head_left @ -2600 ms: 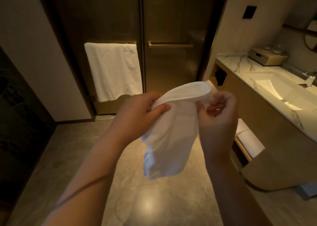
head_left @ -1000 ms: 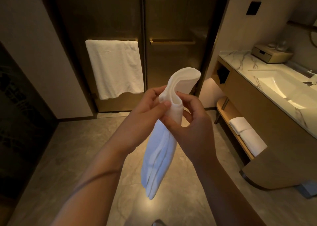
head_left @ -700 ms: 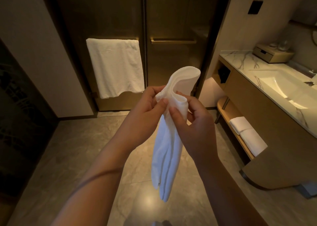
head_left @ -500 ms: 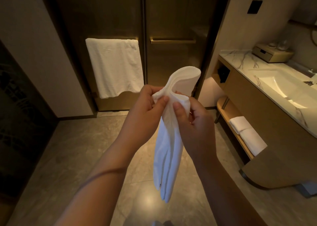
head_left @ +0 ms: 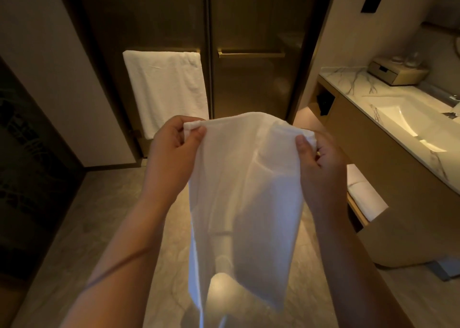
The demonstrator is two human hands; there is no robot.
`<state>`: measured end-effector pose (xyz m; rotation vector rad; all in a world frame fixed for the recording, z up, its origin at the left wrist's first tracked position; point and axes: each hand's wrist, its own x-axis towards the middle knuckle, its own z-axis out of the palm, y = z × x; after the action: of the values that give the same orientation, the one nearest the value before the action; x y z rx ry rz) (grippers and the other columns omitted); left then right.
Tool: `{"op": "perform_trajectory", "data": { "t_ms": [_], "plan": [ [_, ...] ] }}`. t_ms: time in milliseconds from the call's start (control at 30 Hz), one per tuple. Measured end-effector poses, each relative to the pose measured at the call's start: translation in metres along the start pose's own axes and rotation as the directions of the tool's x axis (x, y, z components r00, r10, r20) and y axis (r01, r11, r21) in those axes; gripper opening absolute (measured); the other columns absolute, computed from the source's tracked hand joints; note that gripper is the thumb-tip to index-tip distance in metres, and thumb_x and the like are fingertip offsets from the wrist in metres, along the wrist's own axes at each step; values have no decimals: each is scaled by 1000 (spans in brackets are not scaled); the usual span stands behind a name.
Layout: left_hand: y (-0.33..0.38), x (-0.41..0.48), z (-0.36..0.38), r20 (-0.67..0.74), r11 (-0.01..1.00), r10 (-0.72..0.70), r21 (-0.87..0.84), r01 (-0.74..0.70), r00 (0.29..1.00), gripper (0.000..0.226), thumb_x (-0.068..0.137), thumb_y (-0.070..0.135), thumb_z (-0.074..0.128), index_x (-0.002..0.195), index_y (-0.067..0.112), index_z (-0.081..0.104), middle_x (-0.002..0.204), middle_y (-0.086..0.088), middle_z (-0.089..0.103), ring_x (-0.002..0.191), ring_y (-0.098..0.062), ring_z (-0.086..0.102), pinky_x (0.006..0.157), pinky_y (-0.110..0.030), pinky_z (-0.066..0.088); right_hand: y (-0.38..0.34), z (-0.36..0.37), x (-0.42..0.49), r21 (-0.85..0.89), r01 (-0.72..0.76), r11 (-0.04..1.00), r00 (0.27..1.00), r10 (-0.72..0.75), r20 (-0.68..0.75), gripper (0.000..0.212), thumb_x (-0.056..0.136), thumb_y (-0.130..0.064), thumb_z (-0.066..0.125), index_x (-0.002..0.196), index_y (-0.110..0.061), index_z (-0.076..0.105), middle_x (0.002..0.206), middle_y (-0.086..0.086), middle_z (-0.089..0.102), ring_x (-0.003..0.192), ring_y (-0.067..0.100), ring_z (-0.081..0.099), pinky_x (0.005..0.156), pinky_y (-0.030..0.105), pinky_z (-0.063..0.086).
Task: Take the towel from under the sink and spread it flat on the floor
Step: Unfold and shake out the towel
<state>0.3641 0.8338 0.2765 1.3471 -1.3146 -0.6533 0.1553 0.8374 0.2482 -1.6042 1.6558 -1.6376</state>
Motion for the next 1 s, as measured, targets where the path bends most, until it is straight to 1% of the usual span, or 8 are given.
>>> {"op": "perform_trajectory", "data": {
  "t_ms": [67, 167, 300, 433, 567, 767, 867, 1000],
  "plan": [
    [-2, 0, -4, -34, 1000, -12, 19, 12, 999, 14, 92, 29, 56, 104, 27, 64, 96, 13, 66, 89, -5, 62, 73, -24, 49, 6, -5, 3, -31, -19, 999, 999, 18, -40, 13, 96, -34, 50, 105, -28, 57, 105, -8, 60, 95, 11, 60, 81, 38, 57],
    [-4, -2, -6, -35, 999, -31, 30, 32, 999, 15, 91, 30, 57, 104, 28, 65, 96, 15, 66, 88, -2, 62, 71, -20, 47, 14, -10, 4, -68, -10, 998, 995, 3, -104, 12, 94, -35, 55, 105, -37, 56, 104, -15, 60, 90, 5, 61, 74, 24, 54],
    [-4, -5, -6, -38, 999, -26, 20, 27, 999, 17, 91, 29, 57, 105, 25, 66, 95, 12, 67, 88, -4, 62, 71, -21, 47, 23, -15, 7, -134, 8, 991, 987, -29, -156, 19, 90, -34, 61, 107, -28, 64, 100, -17, 61, 80, -5, 58, 65, 9, 43],
    [-4, -5, -7, -65, 999, -20, 27, 22, 998, 16, 91, 30, 56, 105, 28, 65, 95, 17, 65, 88, -1, 60, 70, -18, 44, 33, -24, 11, -210, 14, 978, 985, -49, -163, 23, 90, -32, 63, 108, -19, 67, 99, -10, 64, 78, 3, 59, 69, 15, 48],
    [-4, -4, -7, -64, 999, -7, 39, 9, 998, 16, 91, 30, 56, 104, 29, 65, 94, 19, 65, 87, 1, 60, 69, -17, 43, 41, -29, 15, -228, -42, 973, 986, 4, -164, 23, 90, -32, 61, 108, -19, 67, 101, -1, 70, 81, 10, 62, 74, 33, 57],
    [-5, -4, -1, -9, 998, 22, 64, -21, 1000, 14, 91, 32, 56, 101, 31, 66, 92, 18, 65, 85, 3, 60, 71, -21, 45, 38, -23, 12, -271, -23, 962, 995, -5, -102, 19, 88, -17, 65, 106, -17, 68, 103, 1, 70, 86, 11, 61, 78, 24, 49],
    [-6, -5, 5, 60, 996, 24, 85, -29, 998, 9, 91, 32, 56, 91, 38, 63, 85, 19, 63, 79, 9, 57, 68, -20, 43, 27, -14, 5, -232, -8, 973, 999, 0, -34, 18, 88, -16, 64, 106, -17, 67, 102, 0, 69, 88, 11, 62, 79, 26, 51],
    [-8, -8, 12, 115, 992, 28, 119, -42, 993, 15, 92, 31, 56, 85, 45, 55, 86, 23, 58, 81, 7, 55, 69, -18, 41, 9, 5, -9, -161, 18, 987, 994, 0, 110, 16, 88, -21, 65, 103, -21, 68, 91, -9, 68, 79, -2, 61, 67, 10, 47]
  ]
}}
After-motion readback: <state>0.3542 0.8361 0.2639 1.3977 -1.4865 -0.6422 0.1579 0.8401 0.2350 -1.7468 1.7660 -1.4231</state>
